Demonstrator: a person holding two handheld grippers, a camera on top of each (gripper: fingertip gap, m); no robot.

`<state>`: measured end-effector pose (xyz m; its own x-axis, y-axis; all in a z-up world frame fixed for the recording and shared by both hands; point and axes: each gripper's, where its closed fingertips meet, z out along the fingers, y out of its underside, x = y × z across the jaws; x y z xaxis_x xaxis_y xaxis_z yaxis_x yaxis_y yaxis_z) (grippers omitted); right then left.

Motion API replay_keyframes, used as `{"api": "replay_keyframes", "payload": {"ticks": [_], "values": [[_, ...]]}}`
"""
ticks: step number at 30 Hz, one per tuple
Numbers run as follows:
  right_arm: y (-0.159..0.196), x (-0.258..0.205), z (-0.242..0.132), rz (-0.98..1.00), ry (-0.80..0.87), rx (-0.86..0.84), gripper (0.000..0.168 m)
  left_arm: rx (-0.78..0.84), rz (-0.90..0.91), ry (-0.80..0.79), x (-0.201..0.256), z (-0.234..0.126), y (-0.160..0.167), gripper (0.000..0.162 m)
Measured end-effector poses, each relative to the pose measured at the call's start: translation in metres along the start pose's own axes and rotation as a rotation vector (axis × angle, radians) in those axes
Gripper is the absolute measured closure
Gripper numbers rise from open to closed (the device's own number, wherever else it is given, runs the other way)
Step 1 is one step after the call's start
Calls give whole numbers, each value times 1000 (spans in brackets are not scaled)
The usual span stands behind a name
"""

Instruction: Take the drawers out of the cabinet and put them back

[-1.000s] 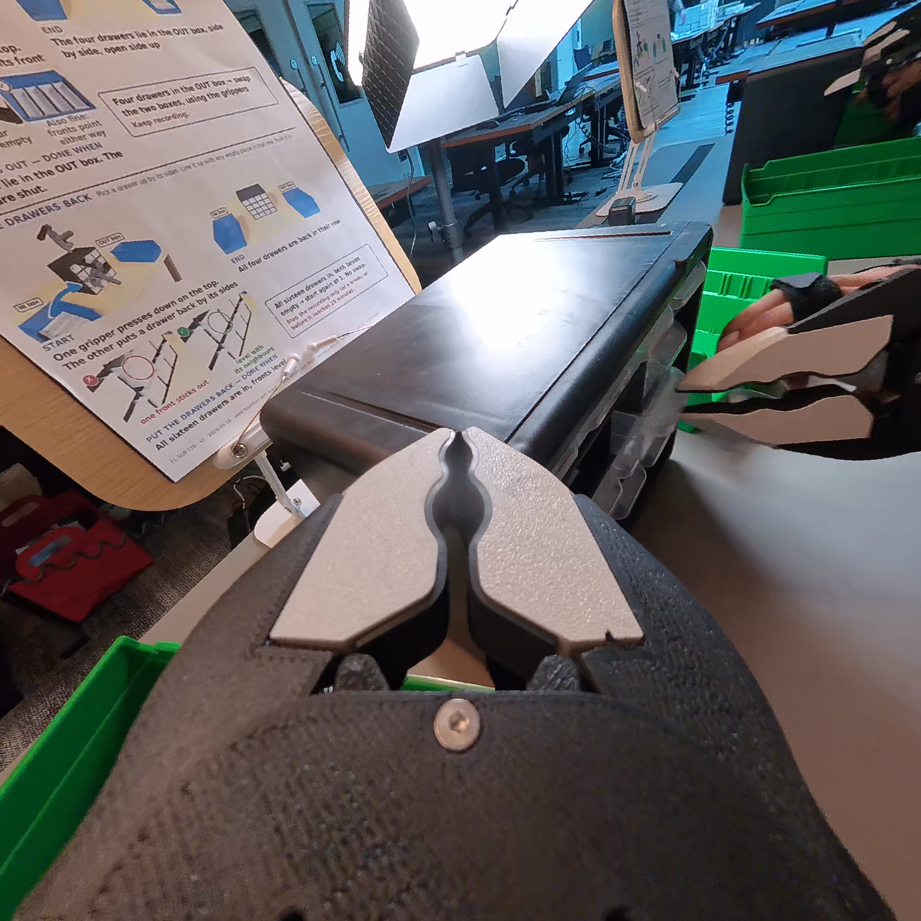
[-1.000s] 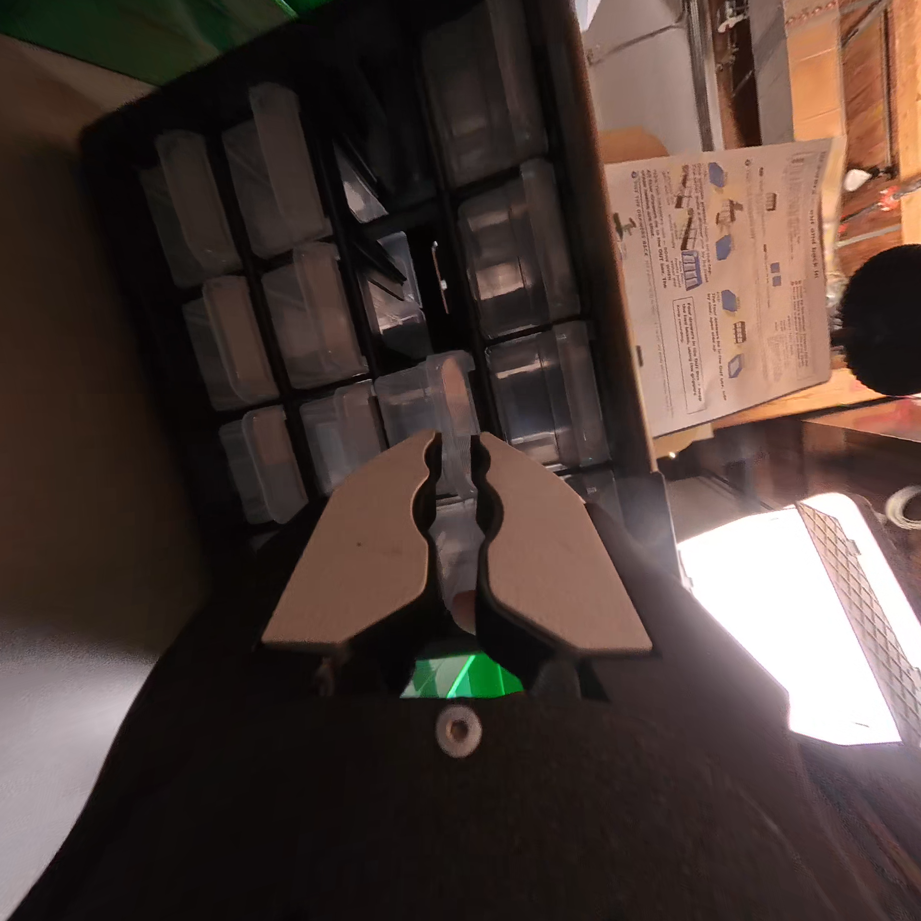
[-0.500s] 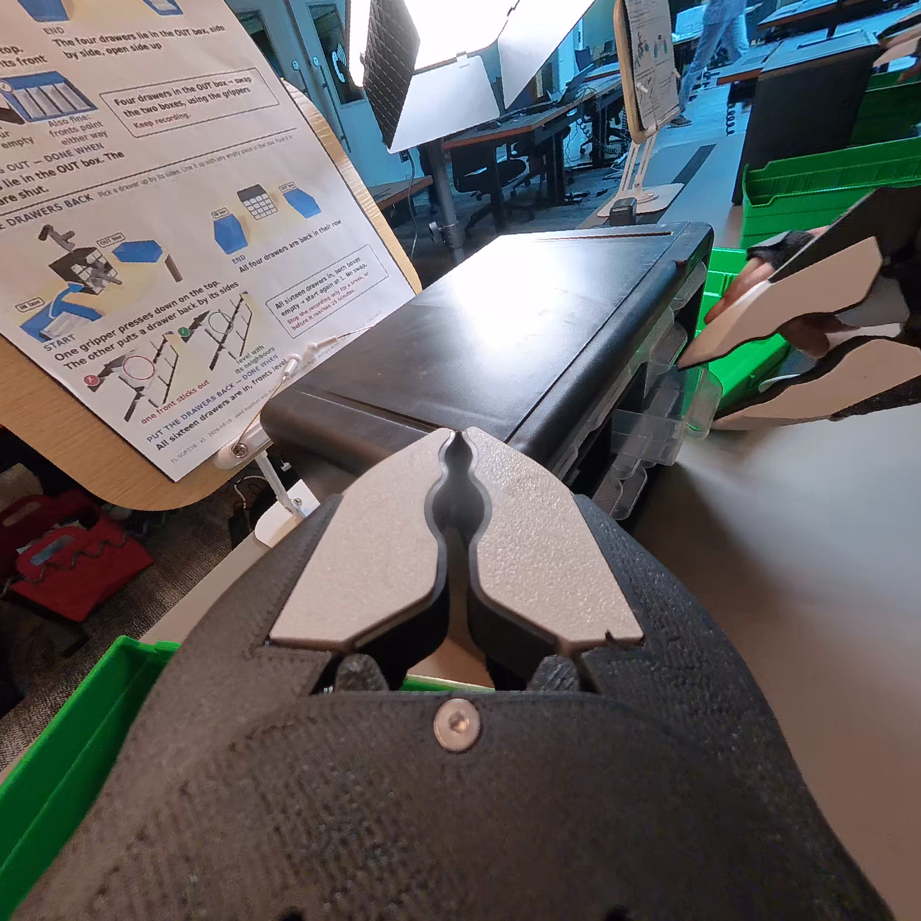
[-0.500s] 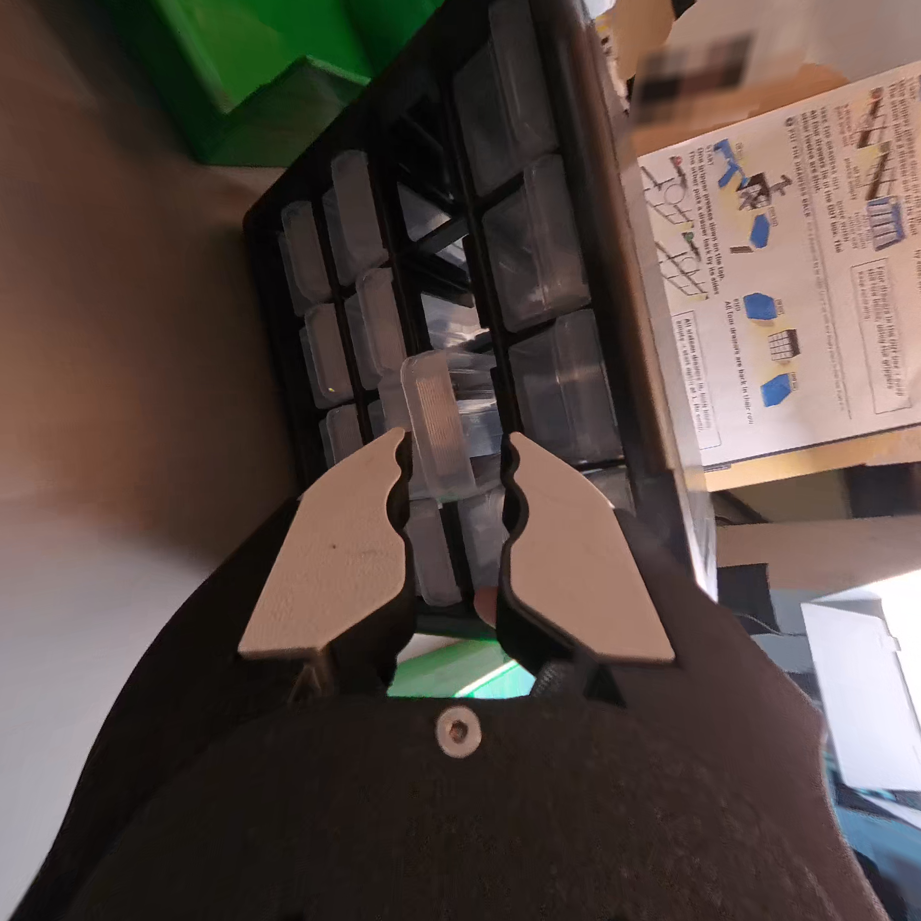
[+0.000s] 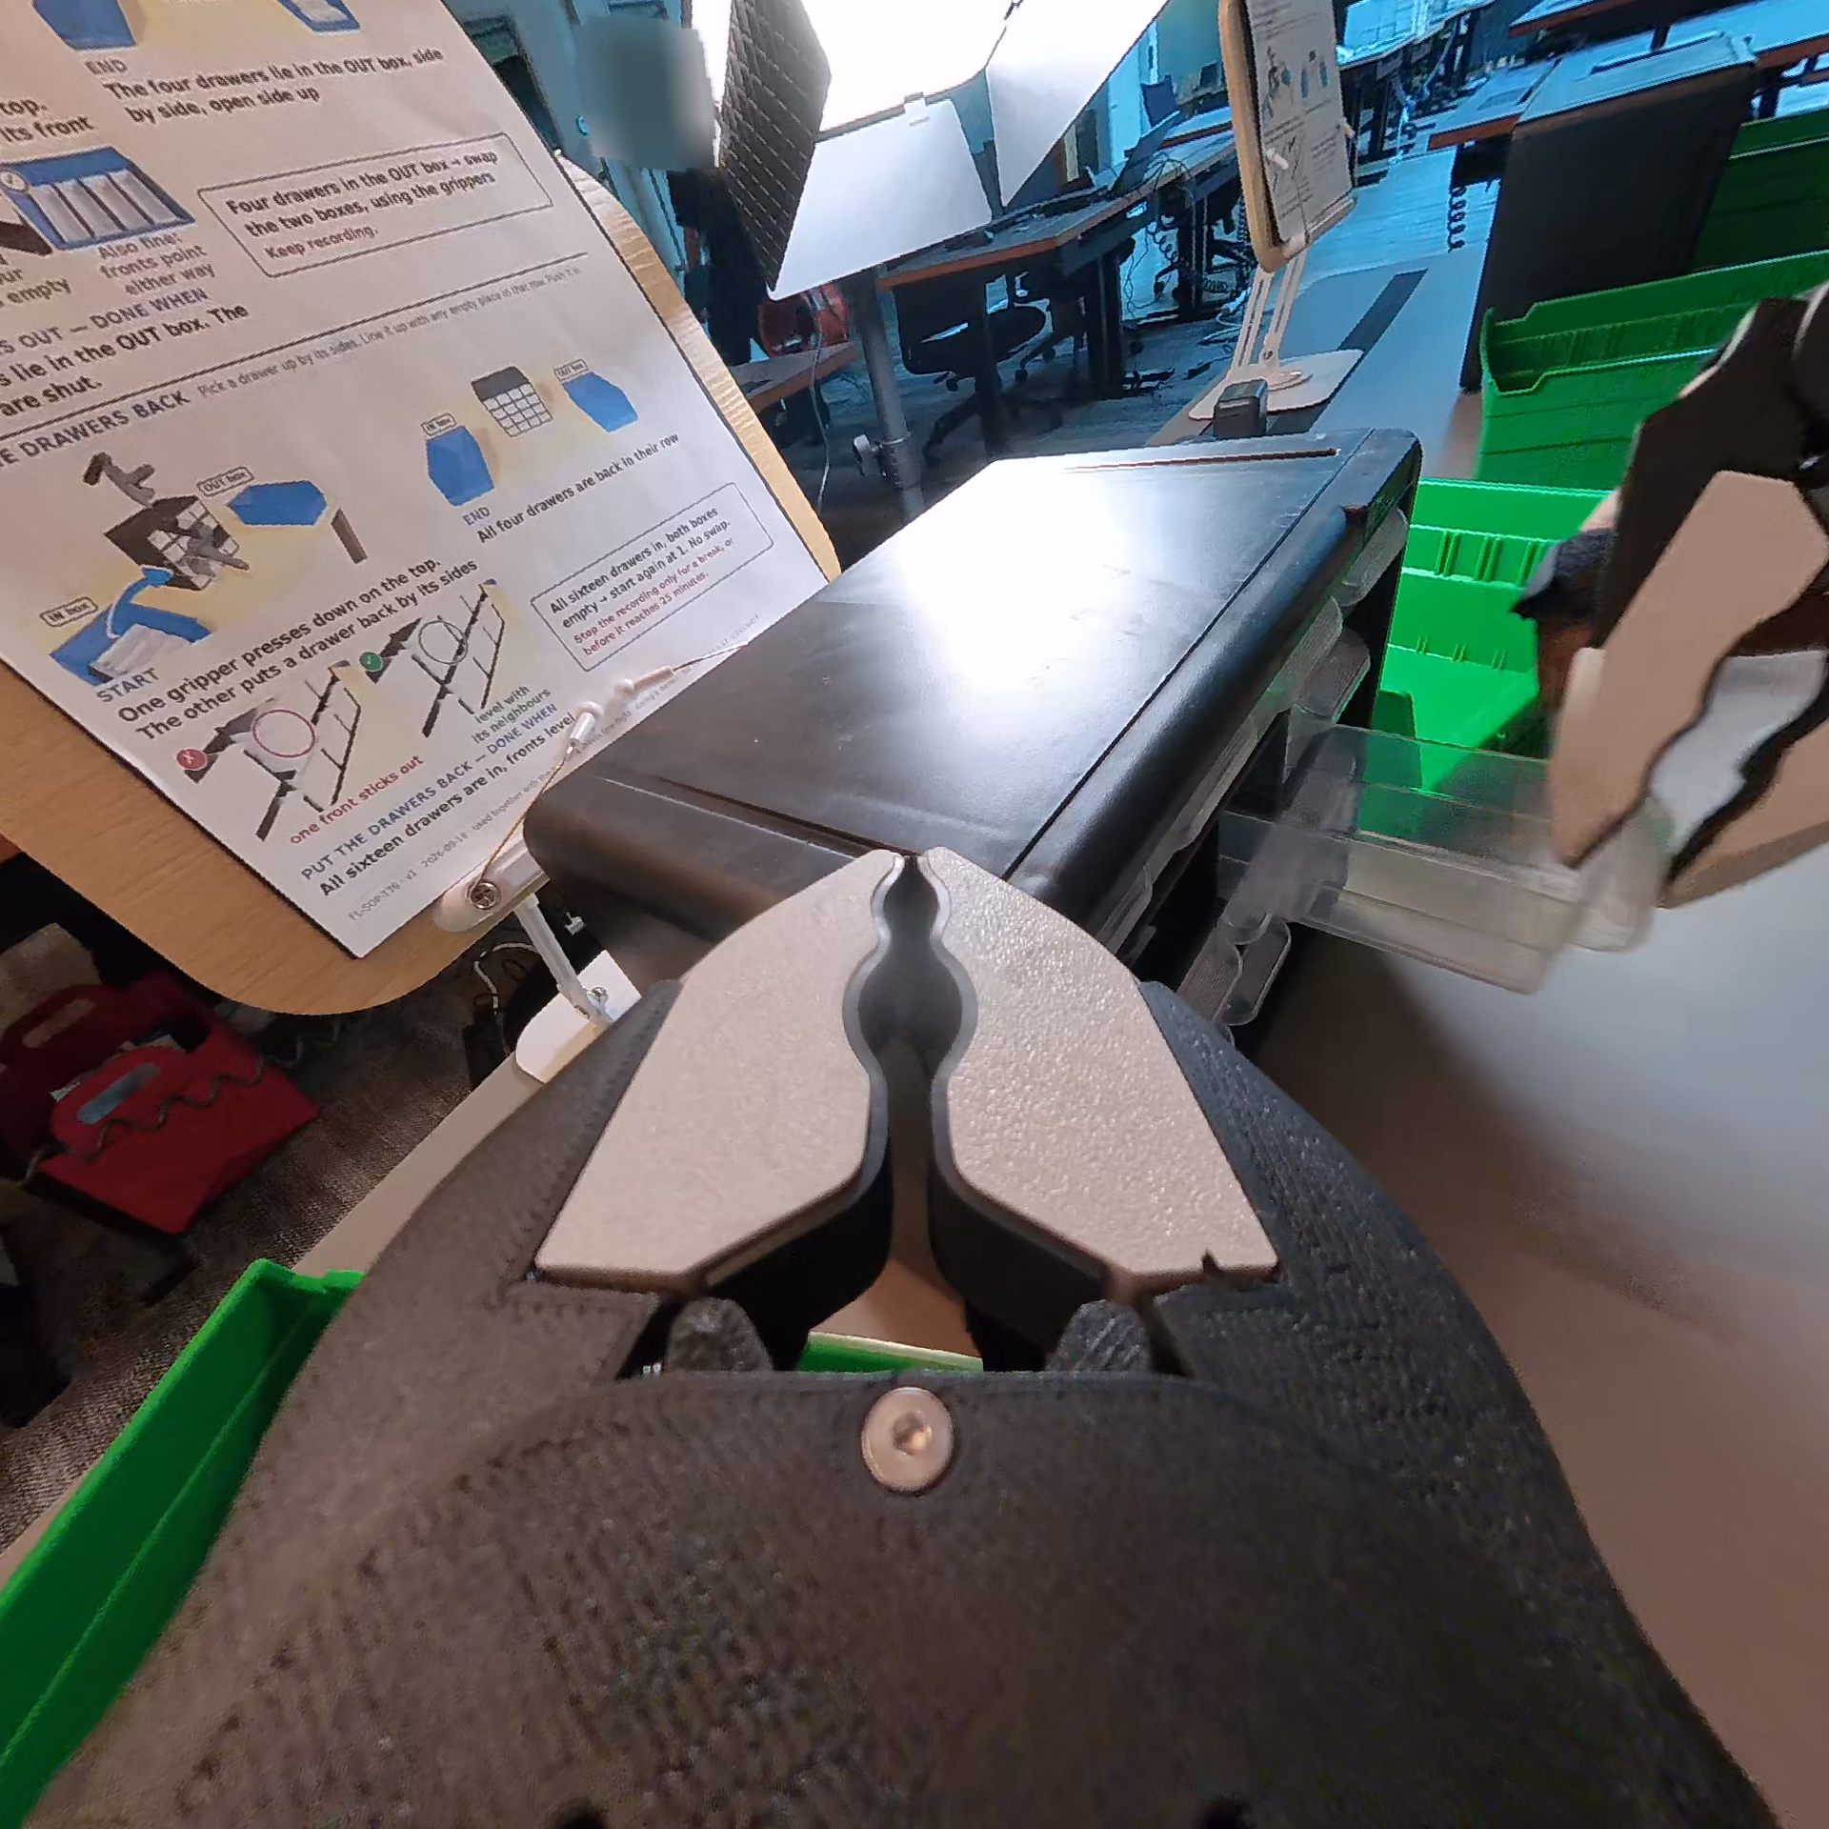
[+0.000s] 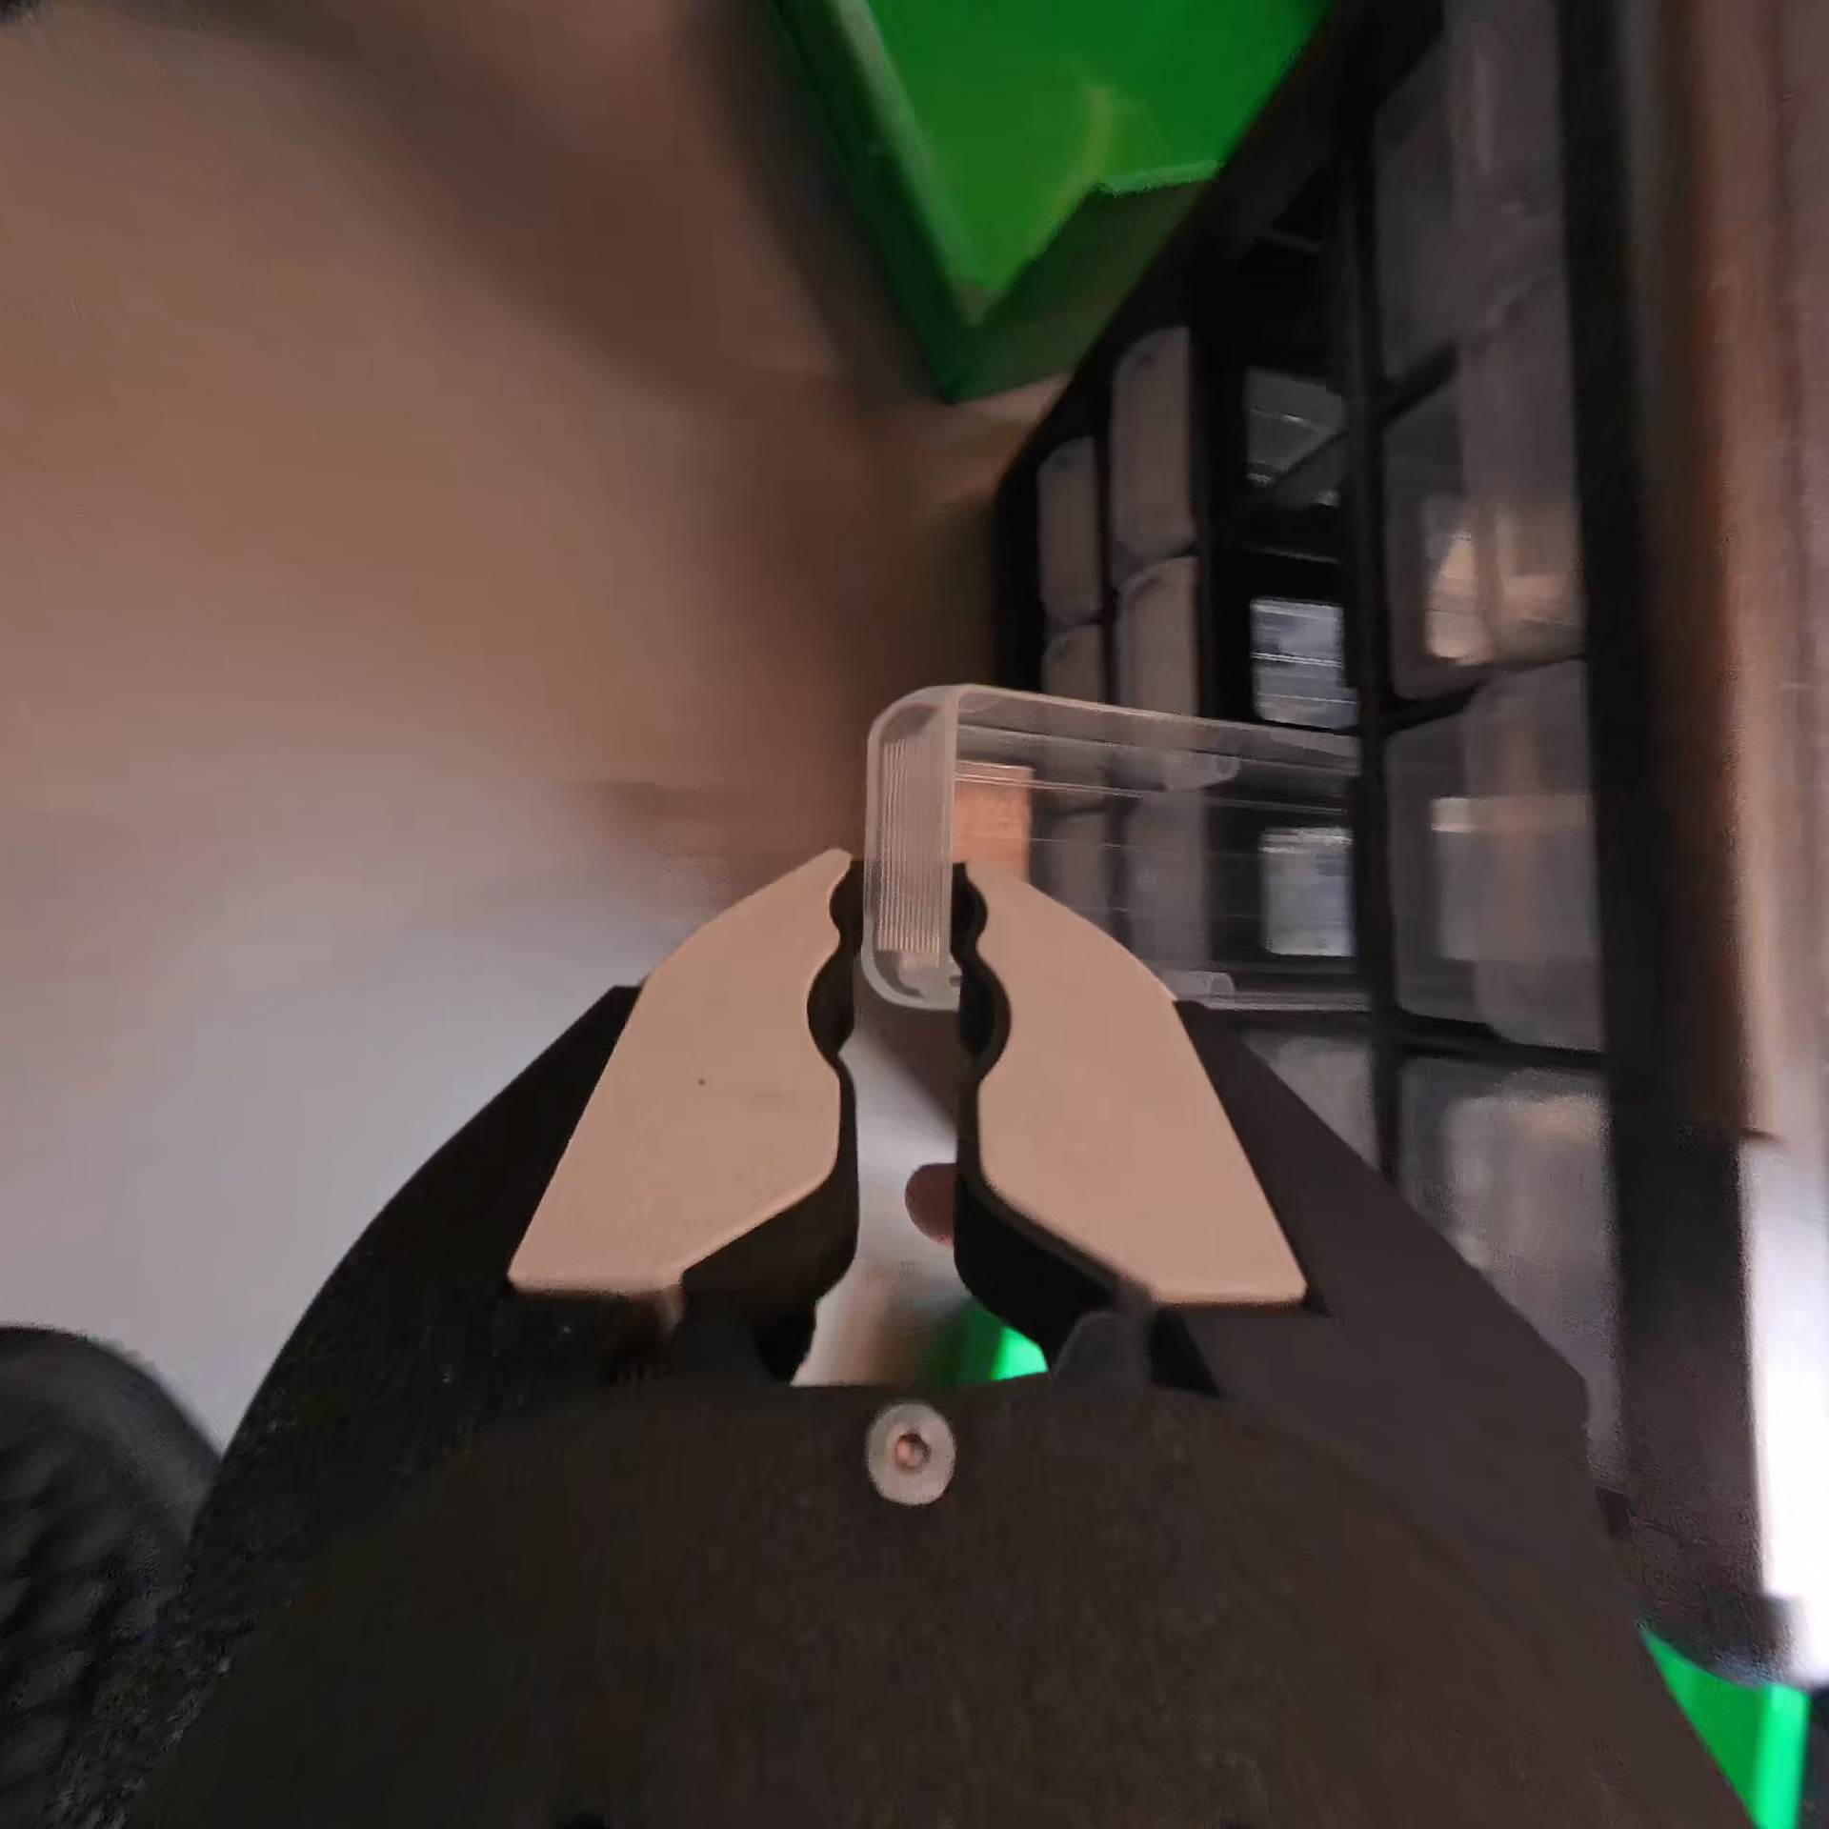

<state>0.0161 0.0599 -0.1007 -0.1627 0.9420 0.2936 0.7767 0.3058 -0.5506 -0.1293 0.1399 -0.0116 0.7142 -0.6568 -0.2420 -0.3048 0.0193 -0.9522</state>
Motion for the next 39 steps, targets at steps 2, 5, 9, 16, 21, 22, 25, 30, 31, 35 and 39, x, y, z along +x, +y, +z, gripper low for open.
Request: {"api": "replay_keyframes", "payload": {"ticks": [2,5,9,16,21,22,25,30,31,35,39], "values": [[-6,-18,-6,48,-88,43,153,-2,4,-3,0,0,0,162],[-16,-39,-19,126,-202,121,154,-5,11,-10,0,0,0,162],[-31,-57,-44,248,-338,236,153,-8,18,-16,0,0,0,162],[-42,-65,-103,429,-442,435,154,-8,17,-14,0,-1,0,162],[-23,-59,-140,531,-381,475,153,-7,15,-13,0,-1,0,162],[-14,-54,-143,557,-339,467,153,-7,14,-12,0,-1,0,162],[25,-25,-143,678,-161,388,153,-7,15,-12,0,0,0,162],[122,49,-128,1027,253,213,154,-8,16,-13,0,-1,0,162],[140,60,-123,1101,308,190,154,-9,17,-13,1,-1,0,162],[192,93,-93,1204,449,100,154,-13,23,-14,1,-1,0,162],[218,115,-57,1255,489,28,153,-7,15,-6,1,-1,0,162]]}}
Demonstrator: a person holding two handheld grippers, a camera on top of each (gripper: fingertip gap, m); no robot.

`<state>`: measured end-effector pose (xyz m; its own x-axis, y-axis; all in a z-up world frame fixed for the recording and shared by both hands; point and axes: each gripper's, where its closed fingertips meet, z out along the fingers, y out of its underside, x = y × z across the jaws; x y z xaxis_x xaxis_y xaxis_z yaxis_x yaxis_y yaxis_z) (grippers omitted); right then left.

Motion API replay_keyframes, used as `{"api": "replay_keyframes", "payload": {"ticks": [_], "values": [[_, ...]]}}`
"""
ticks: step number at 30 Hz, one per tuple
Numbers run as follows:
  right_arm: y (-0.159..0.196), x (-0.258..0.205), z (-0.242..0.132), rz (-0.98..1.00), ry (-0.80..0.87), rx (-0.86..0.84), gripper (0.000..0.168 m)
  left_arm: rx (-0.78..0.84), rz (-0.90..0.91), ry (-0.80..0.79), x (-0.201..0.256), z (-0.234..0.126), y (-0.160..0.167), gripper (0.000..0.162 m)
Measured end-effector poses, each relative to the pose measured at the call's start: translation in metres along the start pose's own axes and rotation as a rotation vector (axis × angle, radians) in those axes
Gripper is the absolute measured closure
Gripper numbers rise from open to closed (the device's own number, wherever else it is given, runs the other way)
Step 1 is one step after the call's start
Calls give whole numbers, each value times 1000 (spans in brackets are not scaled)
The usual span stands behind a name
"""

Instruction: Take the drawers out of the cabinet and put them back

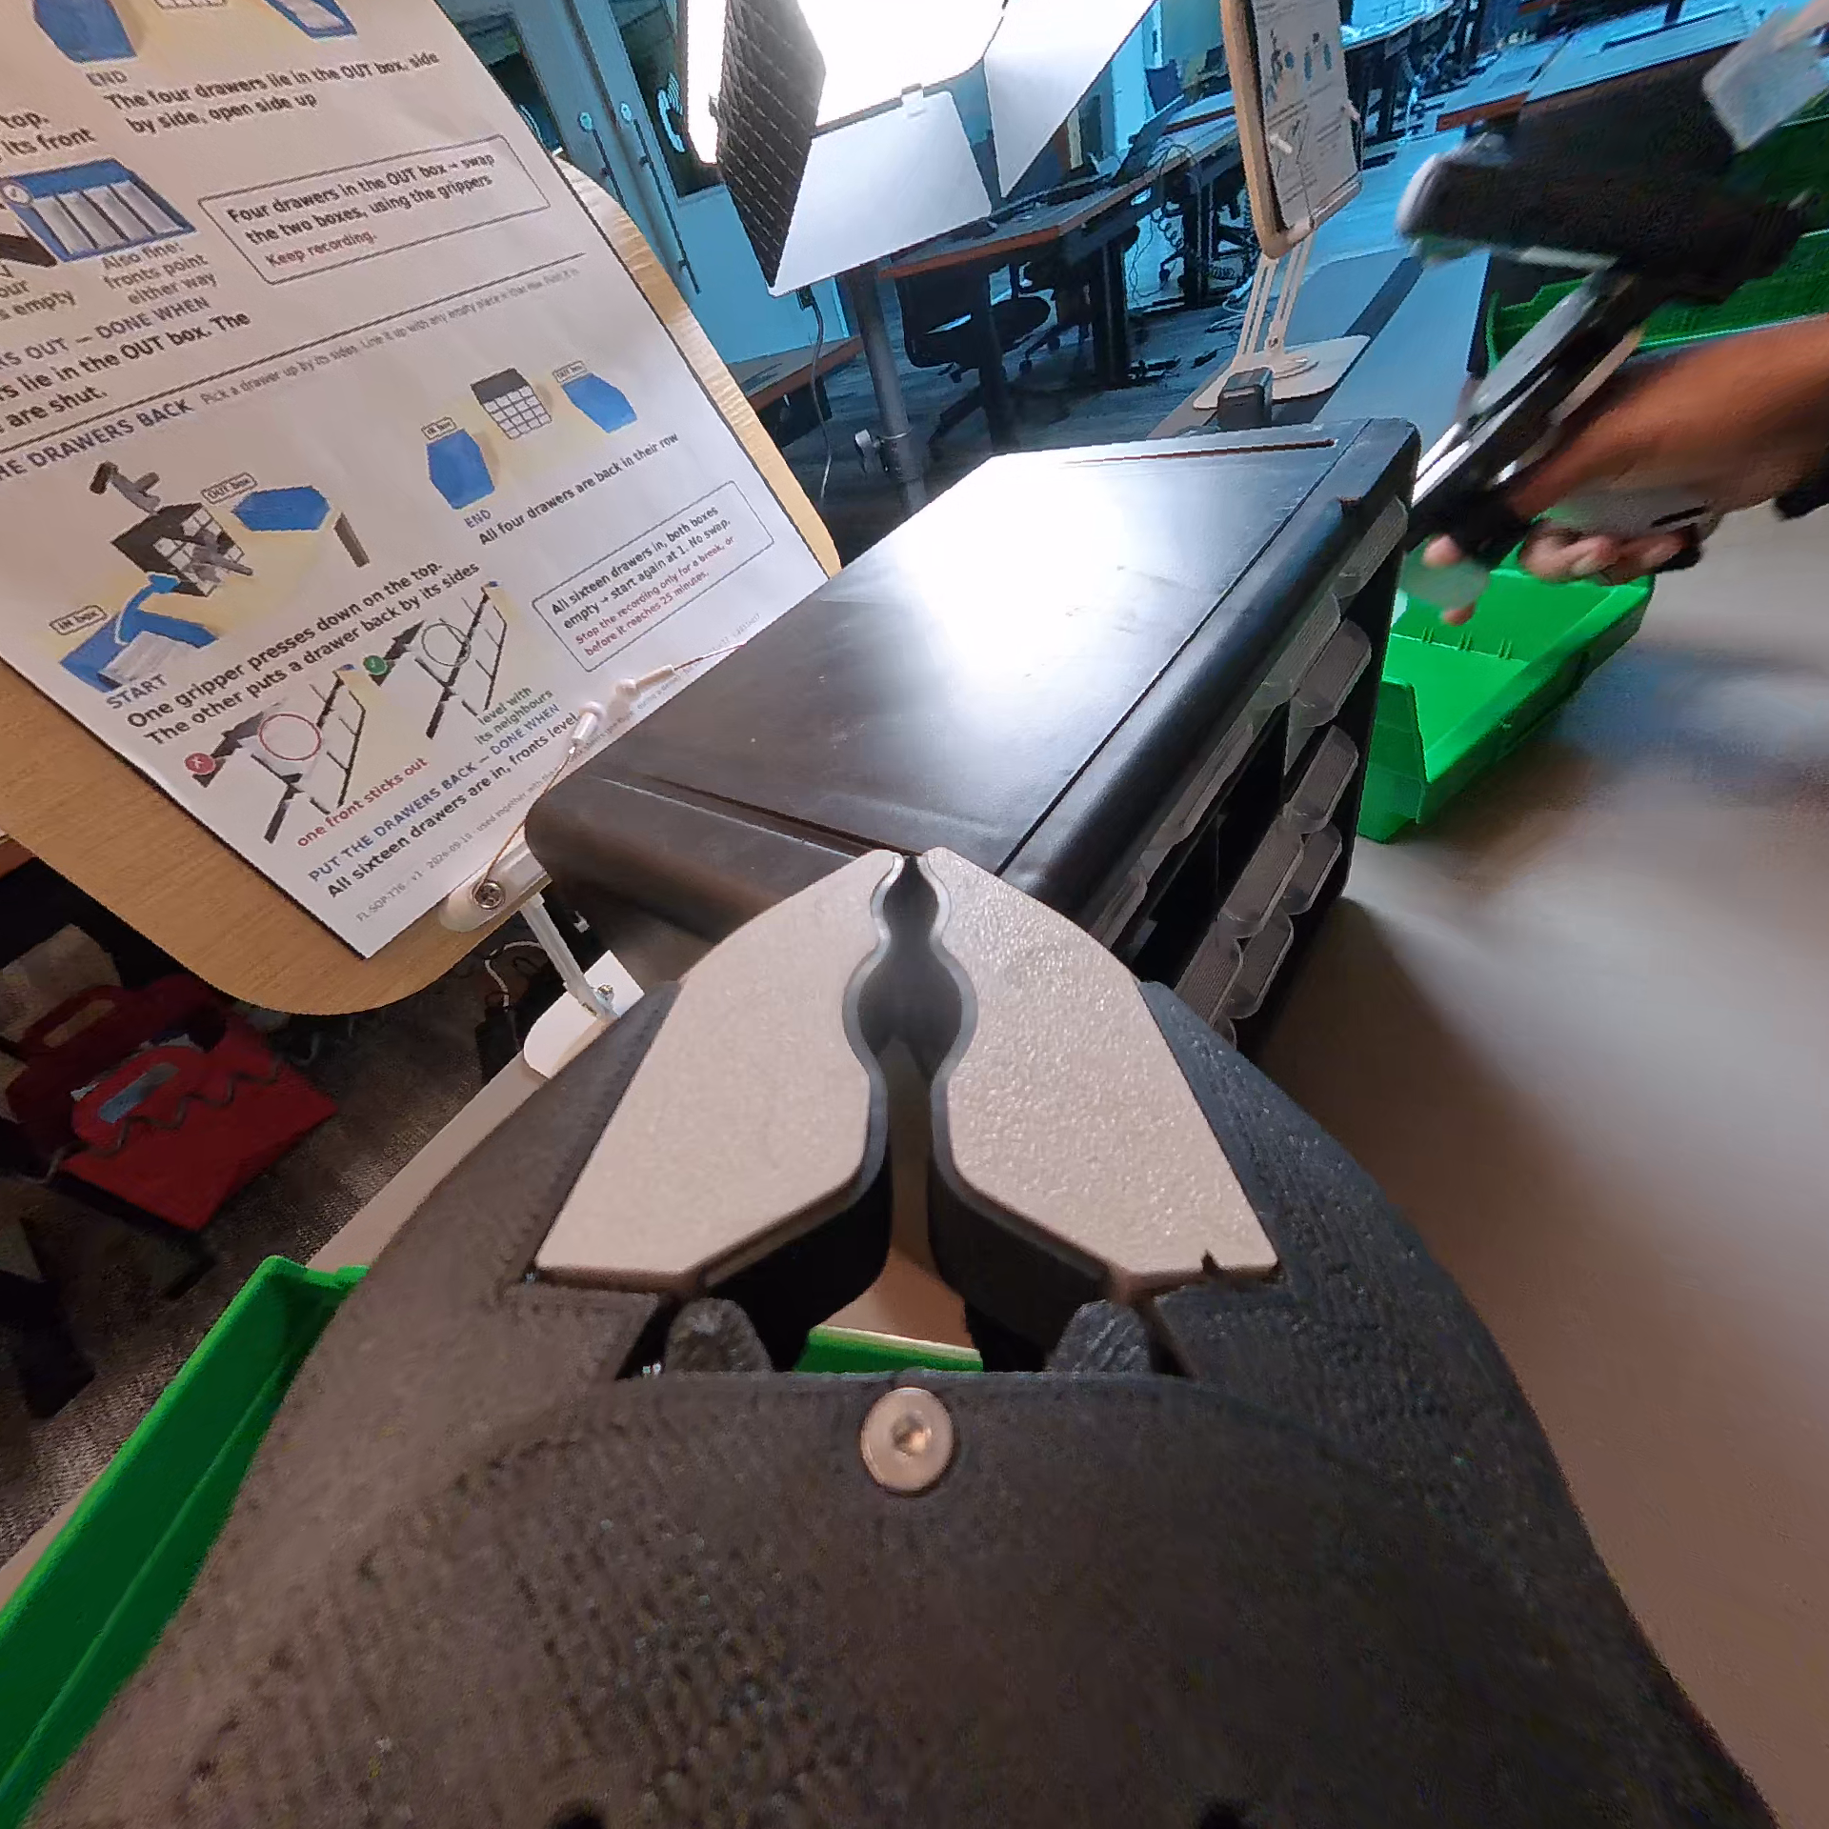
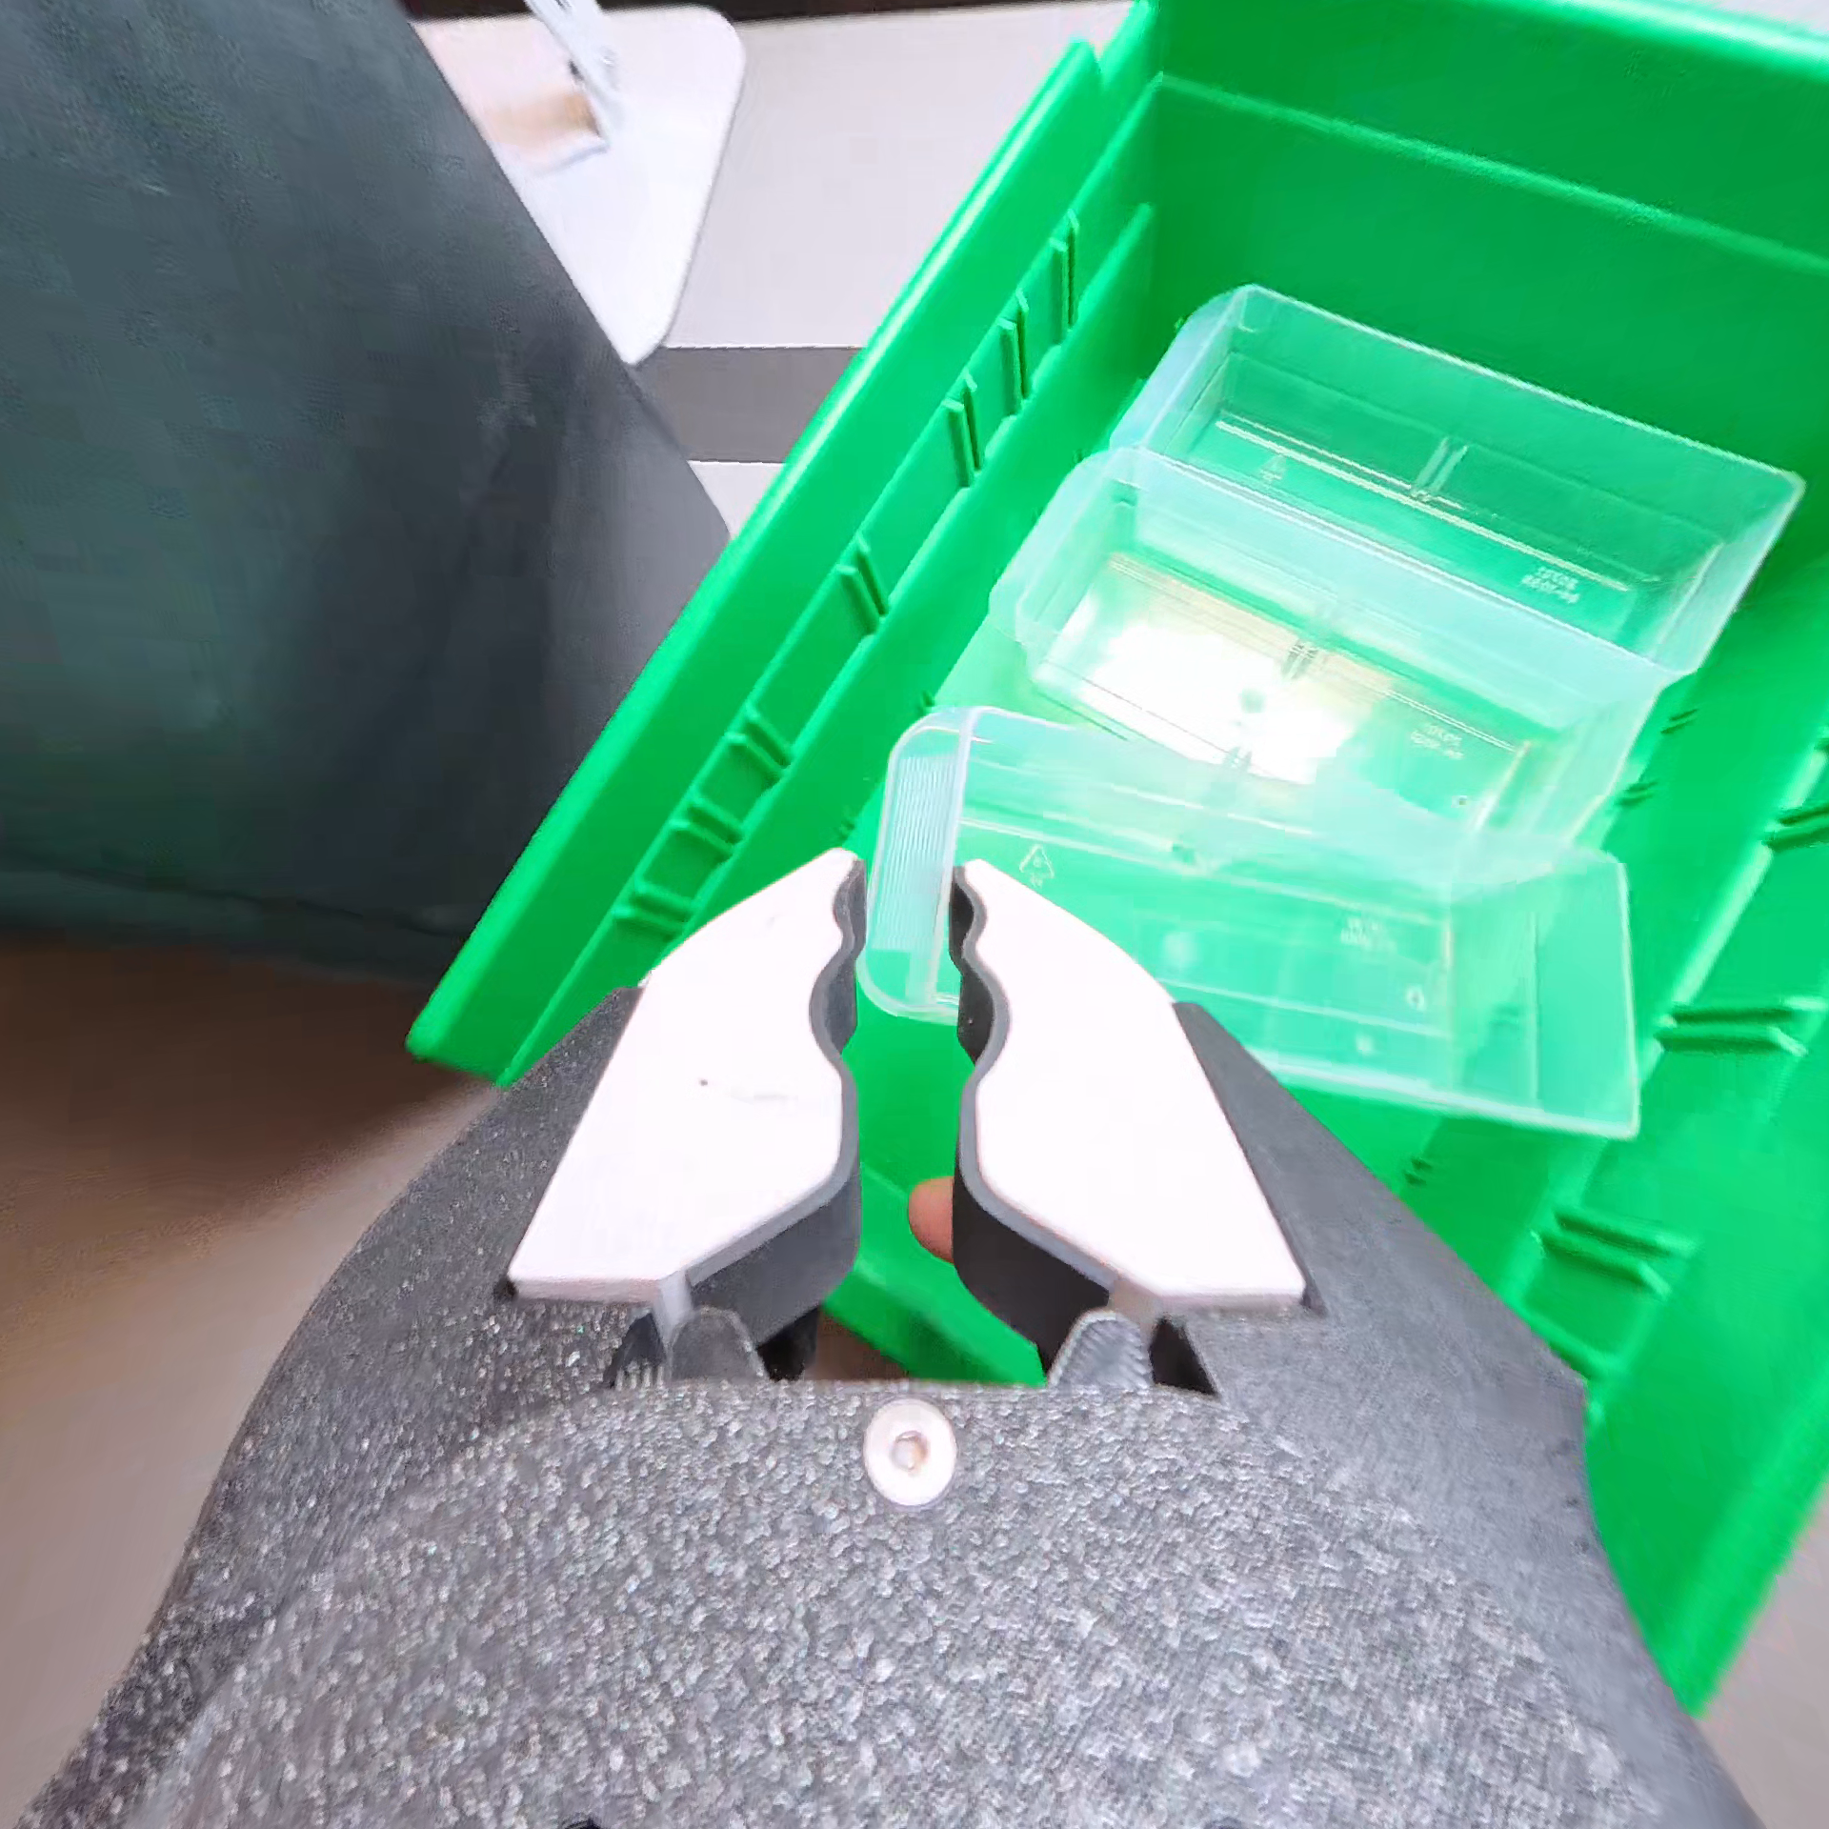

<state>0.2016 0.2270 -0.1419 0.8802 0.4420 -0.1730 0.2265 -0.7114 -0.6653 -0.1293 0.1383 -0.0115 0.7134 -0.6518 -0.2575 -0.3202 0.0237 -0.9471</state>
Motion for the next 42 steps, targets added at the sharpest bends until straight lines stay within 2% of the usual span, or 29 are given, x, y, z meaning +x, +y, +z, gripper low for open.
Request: {"api": "replay_keyframes", "payload": {"ticks": [6,11,19,24,28,33,38,42], "values": [[4,13,52,-87,101,-96,150,10,-17,12,0,1,0,162],[1,12,69,-127,117,-113,149,16,-28,20,-1,1,0,162],[-9,-8,60,-155,-46,-32,143,19,-33,21,-1,1,0,162],[-37,-31,22,-180,-170,226,146,19,-32,20,-1,1,0,162],[-55,-69,-32,-388,-167,516,150,21,-36,22,-1,1,0,162],[-42,-125,-70,-624,-150,679,155,21,-37,18,-1,1,0,162],[-14,-156,-48,-990,46,615,154,18,-39,15,-1,2,0,162],[-14,-158,-28,-1171,239,601,149,13,-72,23,-1,2,1,162]]}}
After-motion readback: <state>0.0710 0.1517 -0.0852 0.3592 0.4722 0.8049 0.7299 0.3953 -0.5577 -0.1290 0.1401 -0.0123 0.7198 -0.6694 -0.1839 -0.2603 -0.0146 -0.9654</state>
